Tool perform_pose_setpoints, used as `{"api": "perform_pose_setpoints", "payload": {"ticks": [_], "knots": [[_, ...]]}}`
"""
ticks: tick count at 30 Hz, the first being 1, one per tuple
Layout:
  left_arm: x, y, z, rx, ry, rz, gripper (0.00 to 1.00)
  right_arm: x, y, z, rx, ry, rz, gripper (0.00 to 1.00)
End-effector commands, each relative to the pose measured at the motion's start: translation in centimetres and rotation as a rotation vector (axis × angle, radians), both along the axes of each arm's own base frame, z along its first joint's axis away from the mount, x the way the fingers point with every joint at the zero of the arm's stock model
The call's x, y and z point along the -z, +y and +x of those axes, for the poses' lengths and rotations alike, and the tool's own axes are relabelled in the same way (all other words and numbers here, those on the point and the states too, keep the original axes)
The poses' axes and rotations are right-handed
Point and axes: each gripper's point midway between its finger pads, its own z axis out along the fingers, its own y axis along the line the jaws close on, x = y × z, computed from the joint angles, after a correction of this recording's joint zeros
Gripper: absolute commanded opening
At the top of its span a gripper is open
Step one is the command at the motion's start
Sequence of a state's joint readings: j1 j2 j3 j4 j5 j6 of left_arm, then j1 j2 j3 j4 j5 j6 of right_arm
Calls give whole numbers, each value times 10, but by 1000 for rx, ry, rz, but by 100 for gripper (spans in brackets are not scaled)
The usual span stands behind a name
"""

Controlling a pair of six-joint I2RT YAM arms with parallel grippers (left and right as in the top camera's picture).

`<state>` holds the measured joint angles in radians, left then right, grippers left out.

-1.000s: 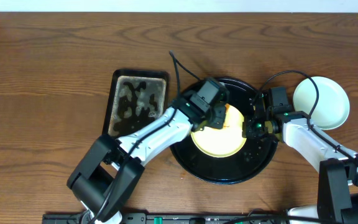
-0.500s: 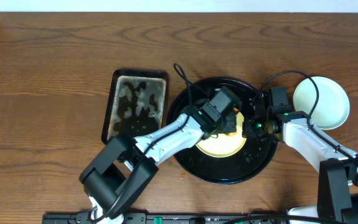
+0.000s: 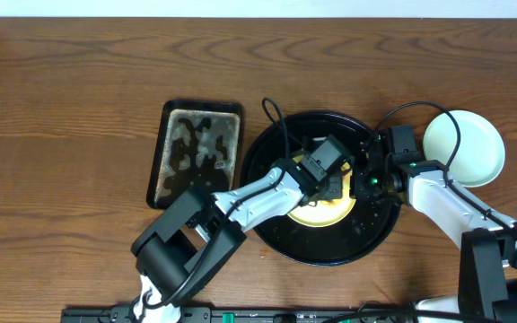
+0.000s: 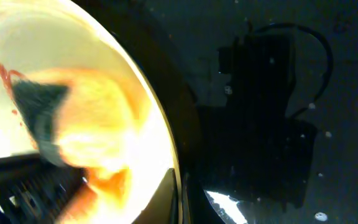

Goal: Clean dirty plates on tray and stack at the side
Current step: 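Carry the sponge onto the yellow plate and scrub its sauce, then return the sponge to the rectangular tray with left gripper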

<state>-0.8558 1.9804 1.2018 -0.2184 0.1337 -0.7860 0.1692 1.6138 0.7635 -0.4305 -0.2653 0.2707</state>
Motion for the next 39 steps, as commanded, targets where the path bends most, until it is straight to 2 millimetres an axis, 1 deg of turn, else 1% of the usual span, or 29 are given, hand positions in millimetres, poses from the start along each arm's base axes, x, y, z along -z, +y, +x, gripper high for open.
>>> {"api": "perform_pose_setpoints", "payload": {"ticks": [1,6,9,11,14,18,22,26,32,34,36,37,39], "knots": [[22,58,26,-41,-72,228,7,6,0,-9,-2,35,-11,1],[23,84,35,-88,-39,259,8,7,0,-11,-2,45,-13,1],[22,94,32,-98,-4,274,8,7,0,-12,-2,47,-13,1],[21,100,29,-79,7,296,8,7,0,-12,-2,47,-13,1],[15,108,35,-32,-41,339,8,7,0,-12,-2,47,-13,1],[1,128,62,-33,-159,447,8,7,0,-12,-2,48,-13,1],[-9,132,75,-20,-193,466,8,7,-1,-12,-2,50,-14,1],[-26,133,76,-29,-212,450,8,7,-1,-12,-2,50,-14,1],[-71,138,72,-50,-263,409,8,8,-3,-12,5,49,-29,1],[-81,142,71,-59,-269,405,8,8,-4,-12,12,49,-34,1],[-86,150,70,-71,-265,408,8,8,-4,-12,11,49,-34,1],[-88,157,70,-83,-254,415,8,8,-4,-12,11,49,-34,1],[-87,169,70,-102,-231,431,8,8,-4,-12,11,49,-34,1]]}}
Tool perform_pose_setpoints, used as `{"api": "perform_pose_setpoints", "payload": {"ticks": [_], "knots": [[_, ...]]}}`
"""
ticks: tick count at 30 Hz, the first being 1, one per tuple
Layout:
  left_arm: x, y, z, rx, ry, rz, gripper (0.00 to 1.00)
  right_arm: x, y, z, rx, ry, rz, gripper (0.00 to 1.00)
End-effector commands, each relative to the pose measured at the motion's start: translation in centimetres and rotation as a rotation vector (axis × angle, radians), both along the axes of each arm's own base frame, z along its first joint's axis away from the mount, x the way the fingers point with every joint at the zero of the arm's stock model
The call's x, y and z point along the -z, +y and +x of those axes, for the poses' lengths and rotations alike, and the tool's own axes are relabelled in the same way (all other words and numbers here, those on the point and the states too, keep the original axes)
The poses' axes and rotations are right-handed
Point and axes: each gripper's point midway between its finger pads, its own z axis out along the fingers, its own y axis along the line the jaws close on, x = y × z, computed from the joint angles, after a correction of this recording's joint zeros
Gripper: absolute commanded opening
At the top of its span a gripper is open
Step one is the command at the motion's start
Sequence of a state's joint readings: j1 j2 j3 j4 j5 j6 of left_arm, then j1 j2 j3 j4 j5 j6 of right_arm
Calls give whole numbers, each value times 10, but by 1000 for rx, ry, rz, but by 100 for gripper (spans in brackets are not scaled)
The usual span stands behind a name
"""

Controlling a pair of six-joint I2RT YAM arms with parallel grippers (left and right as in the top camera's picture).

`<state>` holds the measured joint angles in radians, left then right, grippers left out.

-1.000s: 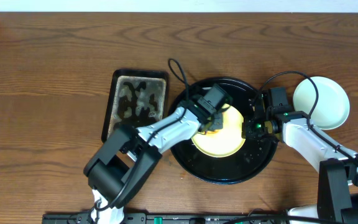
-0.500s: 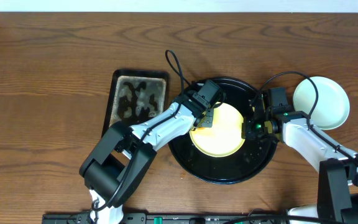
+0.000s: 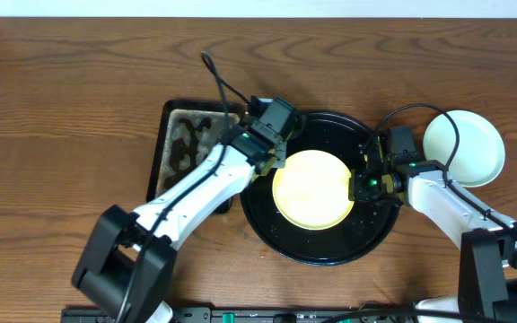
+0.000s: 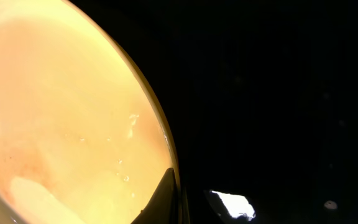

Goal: Clean dirty plates on tray and stack at the side
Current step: 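Return the sponge to the rectangular tray with left gripper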

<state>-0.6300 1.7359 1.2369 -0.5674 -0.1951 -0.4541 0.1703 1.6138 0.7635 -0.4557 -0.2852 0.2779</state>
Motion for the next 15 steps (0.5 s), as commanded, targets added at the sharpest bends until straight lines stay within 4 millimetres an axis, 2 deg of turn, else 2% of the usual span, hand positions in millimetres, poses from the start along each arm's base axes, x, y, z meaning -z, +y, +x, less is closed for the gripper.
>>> {"api": "perform_pose_setpoints", "payload": {"ticks": [1,8,11,15], "knots": [[-6,26,7,-51,-2,46,8,7,-7,-5,10,20,-50,1],[-1,76,17,-178,49,55,8,9,-8,-15,9,60,-57,3],[1,93,20,-222,68,40,8,11,-9,-24,7,99,-60,19],[3,106,19,-254,92,41,8,15,-5,-33,1,123,-32,17]]}}
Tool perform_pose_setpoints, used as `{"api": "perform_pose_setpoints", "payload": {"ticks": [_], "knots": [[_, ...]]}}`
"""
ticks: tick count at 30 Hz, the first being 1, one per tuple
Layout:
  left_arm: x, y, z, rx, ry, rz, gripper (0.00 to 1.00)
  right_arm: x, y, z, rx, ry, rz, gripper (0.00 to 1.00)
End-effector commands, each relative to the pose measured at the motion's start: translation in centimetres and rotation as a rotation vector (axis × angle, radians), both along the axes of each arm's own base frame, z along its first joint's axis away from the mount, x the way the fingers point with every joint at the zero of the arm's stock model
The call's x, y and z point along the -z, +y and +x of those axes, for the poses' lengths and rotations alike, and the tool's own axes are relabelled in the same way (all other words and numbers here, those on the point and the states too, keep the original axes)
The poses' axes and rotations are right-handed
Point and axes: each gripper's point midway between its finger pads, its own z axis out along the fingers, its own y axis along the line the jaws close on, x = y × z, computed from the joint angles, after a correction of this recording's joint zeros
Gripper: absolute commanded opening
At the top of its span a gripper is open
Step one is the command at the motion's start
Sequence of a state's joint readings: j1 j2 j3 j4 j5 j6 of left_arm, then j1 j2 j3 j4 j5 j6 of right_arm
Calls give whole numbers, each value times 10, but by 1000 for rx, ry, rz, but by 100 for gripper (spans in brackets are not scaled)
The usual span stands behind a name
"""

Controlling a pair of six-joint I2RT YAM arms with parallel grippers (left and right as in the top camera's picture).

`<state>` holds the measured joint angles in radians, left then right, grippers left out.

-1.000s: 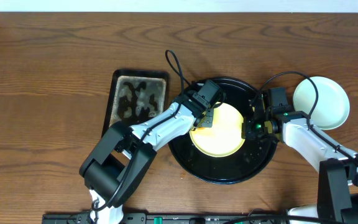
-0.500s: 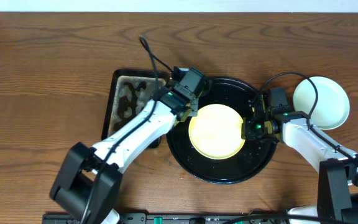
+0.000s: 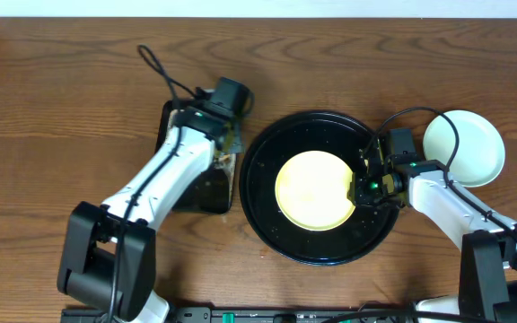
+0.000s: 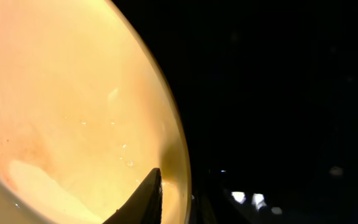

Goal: Clean dirty plates on tray and stack at the side
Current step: 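Return the sponge to the rectangular tray with left gripper, then lift the yellow plate with right gripper and stack it on mint plates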

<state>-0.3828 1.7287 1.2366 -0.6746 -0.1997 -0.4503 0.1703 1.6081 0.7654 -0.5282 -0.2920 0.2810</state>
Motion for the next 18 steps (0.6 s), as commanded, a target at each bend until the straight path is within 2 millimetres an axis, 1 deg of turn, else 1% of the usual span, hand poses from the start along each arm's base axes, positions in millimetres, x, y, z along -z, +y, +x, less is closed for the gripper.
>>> {"api": "perform_pose_setpoints", "payload": {"ticks": [1,5,6,9,10,12,16,18], "knots": [[-3,5,1,-12,7,-12,8,14,-2,-19,-4,59,-17,16],[-3,6,1,-13,8,-12,8,16,0,-19,-6,50,-4,3],[-3,6,1,-13,8,-12,8,16,0,-18,-6,45,-1,1],[-3,6,1,-13,9,-11,8,12,9,-13,-16,23,48,1],[-3,6,0,-13,11,-10,8,7,17,-6,-25,-5,101,1],[-3,6,-1,-13,14,-9,8,2,24,2,-35,-42,141,1],[-2,6,-1,-13,16,-9,8,-9,34,24,-51,-139,192,1],[-2,6,-1,-13,16,-9,8,-14,34,35,-53,-185,191,1]]}}
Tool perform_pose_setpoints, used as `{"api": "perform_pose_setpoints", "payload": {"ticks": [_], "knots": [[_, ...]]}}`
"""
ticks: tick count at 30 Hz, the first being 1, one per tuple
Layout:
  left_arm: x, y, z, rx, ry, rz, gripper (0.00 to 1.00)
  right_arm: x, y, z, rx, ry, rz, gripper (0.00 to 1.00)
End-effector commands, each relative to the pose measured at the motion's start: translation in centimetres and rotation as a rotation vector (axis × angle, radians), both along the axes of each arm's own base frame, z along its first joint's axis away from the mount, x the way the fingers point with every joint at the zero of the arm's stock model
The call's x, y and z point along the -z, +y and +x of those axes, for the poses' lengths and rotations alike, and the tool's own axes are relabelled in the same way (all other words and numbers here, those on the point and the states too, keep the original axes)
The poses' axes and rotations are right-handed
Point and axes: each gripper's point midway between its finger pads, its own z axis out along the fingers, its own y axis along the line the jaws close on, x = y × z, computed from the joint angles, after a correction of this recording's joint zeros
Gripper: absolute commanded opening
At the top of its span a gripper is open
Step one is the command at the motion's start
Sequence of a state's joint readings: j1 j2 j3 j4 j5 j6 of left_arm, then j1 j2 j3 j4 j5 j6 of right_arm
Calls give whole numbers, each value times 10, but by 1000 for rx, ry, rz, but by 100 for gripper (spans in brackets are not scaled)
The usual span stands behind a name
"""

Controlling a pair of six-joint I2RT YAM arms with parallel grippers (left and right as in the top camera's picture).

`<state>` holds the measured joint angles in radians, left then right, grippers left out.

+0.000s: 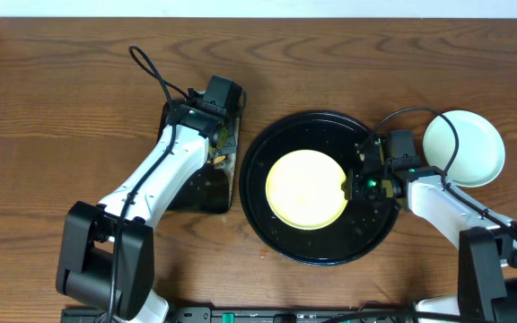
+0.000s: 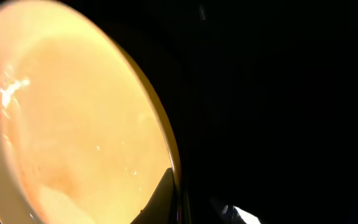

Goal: Clean dirty plates on tray and stack at the side
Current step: 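Lift the yellow plate with right gripper and stack it on mint plates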

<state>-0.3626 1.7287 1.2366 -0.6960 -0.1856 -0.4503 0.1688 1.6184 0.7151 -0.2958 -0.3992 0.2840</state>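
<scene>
A yellow plate (image 1: 305, 188) lies in the round black basin (image 1: 380, 229), wet and with a faint reddish film (image 2: 73, 124). My right gripper (image 1: 355, 186) (image 2: 188, 199) is shut on the plate's right rim, one finger (image 2: 163, 199) lying on the plate's face. My left gripper (image 1: 218, 148) points down over the rectangular black tray (image 1: 173, 117), with a yellow sliver of the sponge (image 1: 215, 160) at its tips. The fingers themselves are hidden under the wrist.
A clean white plate (image 1: 463, 148) sits on the table to the right of the basin. The left arm's cable (image 1: 155, 72) loops over the table behind the tray. Bare wooden table lies to the far left and at the back.
The yellow plate has shifted slightly to the left in the basin, still held at its rim by my right gripper. My left gripper has edged a little left over the tray.
My left gripper pressed the sponge on the yellow plate, which showed red smears, while my right gripper held the rim. Then the left arm was off the plate at the basin's left edge. Then it was over the tray, where it remains.
</scene>
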Motion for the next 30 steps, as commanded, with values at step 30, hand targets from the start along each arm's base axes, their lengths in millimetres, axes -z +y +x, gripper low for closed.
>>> {"api": "perform_pose_setpoints", "payload": {"ticks": [30], "knots": [[-4,0,2,3,-9,-4,8,-107,-74,59,9,-84,-593,1]]}}
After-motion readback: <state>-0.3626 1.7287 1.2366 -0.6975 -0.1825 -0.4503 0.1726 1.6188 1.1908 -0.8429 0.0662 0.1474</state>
